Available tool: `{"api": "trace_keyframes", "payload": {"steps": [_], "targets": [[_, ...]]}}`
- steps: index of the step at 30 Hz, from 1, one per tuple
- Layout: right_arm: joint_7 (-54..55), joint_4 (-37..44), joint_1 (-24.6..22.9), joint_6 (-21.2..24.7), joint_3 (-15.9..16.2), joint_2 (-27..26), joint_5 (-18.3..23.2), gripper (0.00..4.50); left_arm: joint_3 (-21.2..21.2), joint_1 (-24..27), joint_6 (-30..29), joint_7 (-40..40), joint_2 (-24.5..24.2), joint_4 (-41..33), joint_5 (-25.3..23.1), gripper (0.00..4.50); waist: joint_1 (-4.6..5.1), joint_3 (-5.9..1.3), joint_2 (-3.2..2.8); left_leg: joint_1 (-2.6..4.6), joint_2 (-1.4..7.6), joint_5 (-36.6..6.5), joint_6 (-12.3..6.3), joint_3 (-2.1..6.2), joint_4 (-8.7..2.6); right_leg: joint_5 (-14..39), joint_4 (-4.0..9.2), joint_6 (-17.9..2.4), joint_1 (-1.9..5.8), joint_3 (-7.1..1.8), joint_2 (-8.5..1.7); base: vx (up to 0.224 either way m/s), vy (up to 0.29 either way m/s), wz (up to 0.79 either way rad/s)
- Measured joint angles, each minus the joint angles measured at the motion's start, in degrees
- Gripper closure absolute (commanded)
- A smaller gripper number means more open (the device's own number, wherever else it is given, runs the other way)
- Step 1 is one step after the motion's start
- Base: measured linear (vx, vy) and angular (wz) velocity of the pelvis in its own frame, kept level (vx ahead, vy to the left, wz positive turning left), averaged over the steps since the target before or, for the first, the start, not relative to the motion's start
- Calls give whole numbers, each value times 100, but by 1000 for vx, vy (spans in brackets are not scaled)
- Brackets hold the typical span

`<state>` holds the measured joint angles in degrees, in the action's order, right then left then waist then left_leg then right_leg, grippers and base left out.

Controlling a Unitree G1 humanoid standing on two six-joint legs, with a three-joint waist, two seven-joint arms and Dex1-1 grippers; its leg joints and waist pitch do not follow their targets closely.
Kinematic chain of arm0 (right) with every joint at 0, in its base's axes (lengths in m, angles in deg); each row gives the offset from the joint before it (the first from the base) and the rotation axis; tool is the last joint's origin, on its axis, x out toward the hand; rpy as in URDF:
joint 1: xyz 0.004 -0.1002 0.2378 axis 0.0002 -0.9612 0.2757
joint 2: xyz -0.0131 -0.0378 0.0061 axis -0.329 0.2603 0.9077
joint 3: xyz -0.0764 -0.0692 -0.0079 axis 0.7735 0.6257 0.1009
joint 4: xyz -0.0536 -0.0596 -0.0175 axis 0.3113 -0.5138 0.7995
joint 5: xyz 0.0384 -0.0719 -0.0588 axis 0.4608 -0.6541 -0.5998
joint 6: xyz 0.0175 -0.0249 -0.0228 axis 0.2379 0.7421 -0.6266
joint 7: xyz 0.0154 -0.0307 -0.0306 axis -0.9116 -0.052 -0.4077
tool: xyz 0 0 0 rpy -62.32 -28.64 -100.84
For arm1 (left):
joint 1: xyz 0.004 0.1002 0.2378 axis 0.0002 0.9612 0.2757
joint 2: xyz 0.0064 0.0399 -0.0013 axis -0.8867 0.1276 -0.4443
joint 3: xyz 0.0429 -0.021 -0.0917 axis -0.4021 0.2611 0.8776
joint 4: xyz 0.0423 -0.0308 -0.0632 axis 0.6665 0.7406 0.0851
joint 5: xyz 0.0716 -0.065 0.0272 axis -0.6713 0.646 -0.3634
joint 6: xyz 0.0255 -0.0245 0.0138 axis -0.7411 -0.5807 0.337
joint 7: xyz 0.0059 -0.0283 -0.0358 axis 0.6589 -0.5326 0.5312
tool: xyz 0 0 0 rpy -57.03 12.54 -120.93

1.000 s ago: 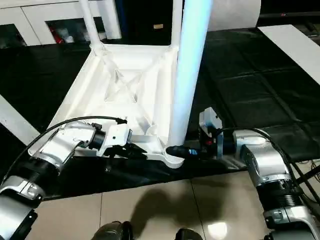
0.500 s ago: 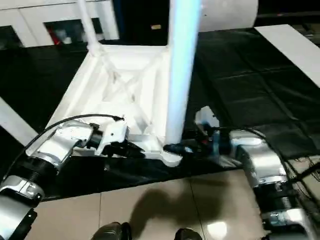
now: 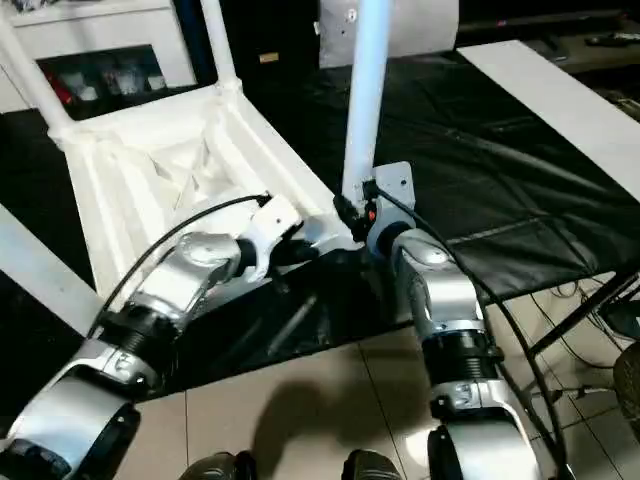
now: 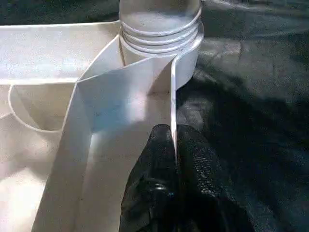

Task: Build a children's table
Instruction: Rotate leg to tighten

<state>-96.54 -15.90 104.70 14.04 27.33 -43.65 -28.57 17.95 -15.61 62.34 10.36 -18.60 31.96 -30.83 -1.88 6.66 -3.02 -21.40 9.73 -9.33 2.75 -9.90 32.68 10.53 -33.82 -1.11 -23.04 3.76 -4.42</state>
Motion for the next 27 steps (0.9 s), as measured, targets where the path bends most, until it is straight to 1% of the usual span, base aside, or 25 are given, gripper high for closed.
{"api": "trace_keyframes", "payload": {"steps": [1,3,4,5,8,9,11,12,13,16,17,18,20,22,24,25,27], "targets": [[31,24,-1,4,-9,-5,-26,183,-2,-2,-22,38,25,-20,-8,450,-7,-1,-2,0,-1,-3,-3,-2,-2,-17,0,-6,0,-1,0,0,0,0],[70,-4,-25,45,-70,-23,-41,177,-16,-7,-55,66,84,-67,-47,450,-22,-1,-3,-1,-1,-3,-2,-2,-17,-38,0,-29,-5,3,0,0,0,0],[94,-29,-47,29,-135,-22,-36,164,-26,-6,-87,90,90,-124,-48,450,-52,1,-5,-7,2,-2,-2,-1,-24,-44,-1,-24,-9,7,0,0,0,0],[63,-28,-70,9,-179,-6,-4,149,-61,-6,-104,90,86,-160,-52,450,-72,1,-5,-8,2,-2,-1,-1,-32,-45,-1,-24,-10,9,0,0,0,0],[-106,-2,-134,-27,-211,77,155,136,-129,-11,-88,87,37,-191,-63,450,-104,1,-5,-11,3,-3,-2,-1,-43,-47,1,-25,-13,13,0,0,0,0],[-181,25,-161,-37,-210,124,177,120,-138,-11,-67,77,13,-189,-67,450,-111,1,-5,-11,3,-3,-2,-1,-45,-47,1,-26,-13,13,0,0,0,0],[-582,244,-403,-127,-202,315,298,103,-225,-12,144,-33,-95,-169,-95,450,-135,1,-5,-15,5,-3,-3,0,-53,-47,4,-25,-16,16,2,0,0,0],[-749,347,-505,-167,-201,371,370,103,-233,-12,261,-104,-154,-144,-98,450,-138,3,-10,-19,6,-3,-3,1,-54,-48,4,-24,-20,19,2,0,0,0],[-999,444,-604,-210,-188,486,419,96,-238,-7,412,-205,-240,-115,-99,450,-114,5,-14,-32,7,-2,-4,1,-54,-52,4,-19,-33,19,3,0,0,0],[-1420,487,-727,-311,-147,703,429,66,-233,0,609,-379,-417,-92,-103,450,-89,5,-15,-65,18,2,-6,1,-51,-65,-3,-13,-69,25,12,0,0,0],[-1501,487,-737,-360,-143,742,429,66,-231,2,649,-427,-465,-92,-101,450,-90,5,-15,-73,19,4,-9,1,-48,-68,-9,-13,-80,25,12,0,0,0],[-1610,485,-737,-454,-102,819,417,50,-243,11,718,-509,-519,-92,-102,450,-90,6,-19,-77,20,6,-11,1,-44,-68,-16,-13,-86,24,12,0,0,0],[-2085,501,-765,-695,94,1252,396,50,-349,114,1177,-924,-750,-93,-79,450,-113,6,-28,-80,19,5,-10,1,-43,-67,-13,-12,-87,24,12,0,0,0],[-2601,589,-919,-791,122,1697,398,50,-399,223,1580,-1377,-1002,-118,-20,450,-160,5,-28,-77,20,5,-11,1,-45,-65,-6,-9,-78,25,12,0,0,0],[-3024,636,-985,-832,162,1843,422,50,-415,238,1789,-1654,-1161,-96,-3,450,-184,5,-29,-80,20,6,-13,1,-43,-65,-4,-10,-79,24,11,0,0,0],[-3368,698,-1021,-838,233,1915,530,50,-427,240,1908,-1858,-1238,-72,15,450,-194,5,-30,-81,18,6,-15,0,-41,-65,-3,-10,-78,24,10,0,0,0],[-3726,769,-1063,-839,251,1988,639,50,-450,242,2021,-2109,-1280,-62,36,450,-239,5,-30,-85,18,9,-22,0,-34,-66,-2,-10,-78,24,7,0,0,0]]}}
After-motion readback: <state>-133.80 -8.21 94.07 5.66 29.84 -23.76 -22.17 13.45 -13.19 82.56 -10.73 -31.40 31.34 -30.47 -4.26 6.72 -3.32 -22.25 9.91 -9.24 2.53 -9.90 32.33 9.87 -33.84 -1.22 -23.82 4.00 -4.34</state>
